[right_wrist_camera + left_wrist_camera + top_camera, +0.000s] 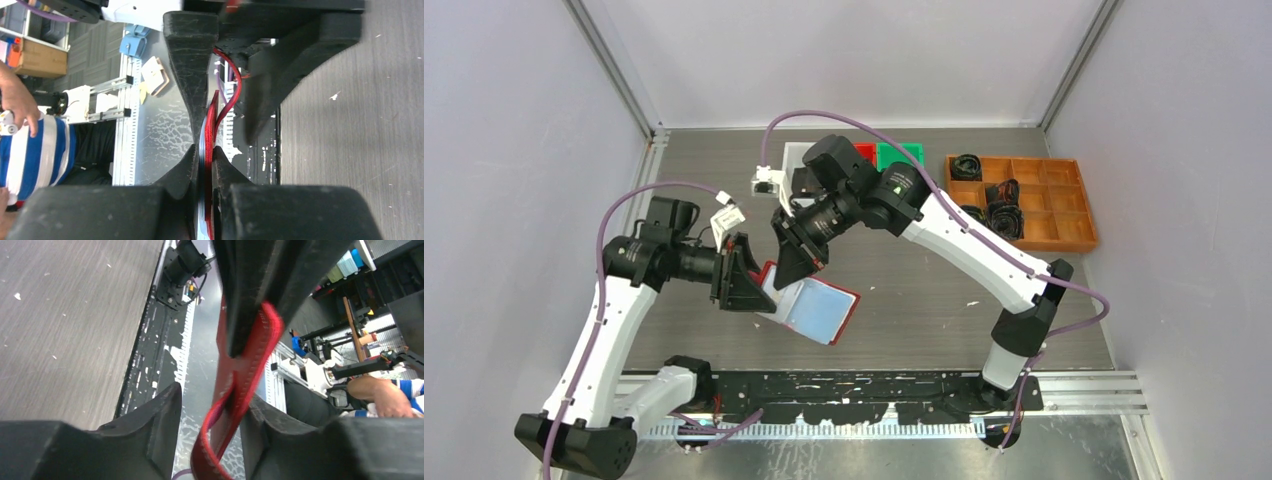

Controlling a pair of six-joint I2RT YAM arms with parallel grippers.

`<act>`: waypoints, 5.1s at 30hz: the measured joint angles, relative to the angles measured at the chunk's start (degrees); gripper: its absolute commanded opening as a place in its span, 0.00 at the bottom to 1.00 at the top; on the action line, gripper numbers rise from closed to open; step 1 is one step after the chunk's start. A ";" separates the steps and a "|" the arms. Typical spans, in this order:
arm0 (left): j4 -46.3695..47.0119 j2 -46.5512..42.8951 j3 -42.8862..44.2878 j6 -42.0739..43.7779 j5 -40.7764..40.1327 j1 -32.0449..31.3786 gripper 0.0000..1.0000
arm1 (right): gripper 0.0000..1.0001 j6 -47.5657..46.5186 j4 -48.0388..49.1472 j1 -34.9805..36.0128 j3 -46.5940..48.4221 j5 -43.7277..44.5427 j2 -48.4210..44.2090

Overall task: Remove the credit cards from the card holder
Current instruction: Remove the credit card from the card holder.

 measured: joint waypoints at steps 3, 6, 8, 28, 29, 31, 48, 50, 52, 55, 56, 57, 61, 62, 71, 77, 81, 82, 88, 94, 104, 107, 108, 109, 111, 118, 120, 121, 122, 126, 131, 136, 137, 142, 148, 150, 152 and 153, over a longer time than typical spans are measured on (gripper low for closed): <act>2.99 -1.40 -0.26 -4.24 1.27 -0.24 0.06 | 0.03 0.24 0.48 -0.09 -0.13 0.61 0.02; 5.20 -3.30 -0.35 -5.75 1.81 -0.26 0.00 | 0.22 0.83 0.72 -0.50 -0.11 0.33 0.02; 5.99 -4.04 -0.72 -6.54 1.84 -0.24 0.00 | 0.38 1.55 1.05 -0.39 -0.11 0.02 0.02; 33.55 -5.31 -6.54 -33.29 -6.67 0.72 0.00 | 0.70 28.22 31.56 -15.37 -31.26 14.84 -27.91; 34.47 -5.35 -6.56 -34.23 -6.93 0.74 0.00 | 0.69 29.11 32.59 -15.37 -32.61 15.30 -29.99; 36.57 -5.55 -6.64 -36.44 -7.76 0.79 0.00 | 0.66 31.78 36.06 -15.39 -36.00 15.39 -34.03; 45.68 -5.77 -6.99 -45.48 -10.97 1.16 0.00 | 0.57 52.81 63.39 -9.51 -53.07 8.04 -26.29; 46.05 -5.95 -6.99 -45.81 -10.84 1.16 0.00 | 0.57 52.48 63.71 -9.01 -53.07 8.07 -26.25; 46.60 -6.25 -7.02 -46.62 -10.69 1.16 0.00 | 0.53 52.28 64.13 -8.94 -53.07 8.07 -26.25; 48.26 -6.84 -7.48 -47.98 -10.05 1.18 0.00 | 0.49 52.24 65.00 -8.79 -53.05 8.00 -26.14; 48.76 -7.02 -7.63 -48.54 -9.75 1.20 0.01 | 0.49 52.28 65.33 -8.74 -52.87 7.80 -25.94; 49.18 -7.10 -7.74 -48.94 -9.38 1.29 0.03 | 0.48 52.28 65.37 -8.63 -52.68 7.58 -25.73; 50.53 -7.23 -8.00 -50.36 -8.33 1.92 0.06 | 0.47 52.30 65.33 -8.55 -51.52 6.49 -24.83; 50.75 -7.23 -8.02 -50.53 -8.07 1.95 0.06 | 0.47 52.24 65.29 -8.55 -51.23 6.21 -24.72; 53.00 -8.44 -8.26 -52.11 -4.31 2.23 0.06 | 0.40 46.47 57.72 -7.78 -46.38 6.14 -24.76; 53.33 -9.55 -8.87 -51.58 -3.65 2.16 0.24 | 0.25 45.42 56.89 -7.34 -45.90 6.45 -24.76; 53.46 -9.55 -8.92 -51.41 -1.81 1.36 0.34 | 0.14 46.58 60.19 -7.04 -45.90 7.82 -23.76; 53.42 -9.53 -8.94 -51.47 -1.53 1.07 0.34 | 0.11 46.88 61.31 -7.04 -45.92 8.07 -23.50; 53.42 -9.11 -8.96 -51.47 0.39 0.50 0.30 | 0.01 48.41 66.27 -7.04 -46.93 9.33 -23.41; 53.22 -9.07 -8.96 -51.49 1.20 0.39 0.18 | 0.01 48.41 67.52 -7.04 -48.19 9.38 -24.20; 52.39 -9.11 -8.96 -51.60 1.29 -0.15 0.05 | 0.01 49.81 74.40 -6.58 -55.19 10.58 -28.04; 52.33 -9.18 -8.96 -51.76 1.29 -0.31 0.02 | 0.02 50.45 76.06 -6.51 -57.00 11.02 -29.18; 52.33 -9.22 -8.96 -51.78 1.29 -0.35 0.01 | 0.06 50.60 76.46 -6.49 -57.31 11.08 -29.29; 52.33 -9.27 -8.96 -51.78 1.29 -0.35 0.01 | 0.12 50.80 76.76 -6.45 -57.46 11.08 -29.35; 52.35 -9.35 -8.96 -51.82 1.29 -0.35 0.00 | 0.23 50.95 77.00 -6.40 -57.46 11.04 -29.35; 52.46 -10.01 -8.96 -51.80 1.29 -0.07 0.00 | 0.28 52.37 78.36 -6.40 -57.07 9.73 -29.35; 52.70 -10.14 -8.96 -51.80 1.33 -0.07 0.00 | 0.28 53.46 79.47 -6.58 -56.85 9.55 -28.98; 52.83 -10.21 -8.94 -51.80 1.33 -0.04 0.00 | 0.28 54.23 80.28 -6.75 -56.76 9.44 -28.63; 52.83 -10.27 -8.94 -51.80 1.33 -0.02 0.00 | 0.28 54.99 81.37 -7.02 -56.76 9.33 -28.22; 52.83 -10.32 -8.94 -51.82 1.31 0.02 0.00 | 0.21 58.82 86.51 -7.93 -56.74 8.83 -26.23; 53.33 -10.71 -8.90 -51.87 1.29 0.02 0.00 | 0.14 63.28 92.13 -8.52 -57.53 8.66 -24.59; 53.24 -10.95 -8.90 -52.02 1.33 0.00 0.00 | 0.09 64.59 94.95 -8.68 -59.60 8.96 -24.79; 53.20 -10.95 -8.90 -52.02 1.31 0.00 0.00 | 0.08 64.48 94.97 -8.76 -60.08 9.16 -25.07; 53.13 -10.95 -8.66 -52.26 1.36 -0.11 0.00 | 0.04 62.86 93.37 -9.03 -62.38 10.10 -28.24; 53.22 -10.95 -7.63 -53.02 1.51 -0.13 0.00 | 0.01 60.52 90.20 -9.70 -62.49 10.01 -30.56; 53.20 -10.95 -7.63 -53.02 1.44 -0.13 0.00 | 0.01 59.89 88.48 -10.67 -62.25 9.01 -30.86; 53.09 -10.91 -7.63 -52.98 1.18 -0.07 0.00 | 0.01 59.19 85.15 -12.61 -61.57 7.08 -31.65; 53.02 -10.86 -7.63 -52.85 0.83 -0.04 0.00 | 0.01 58.58 83.06 -13.86 -61.11 6.01 -32.33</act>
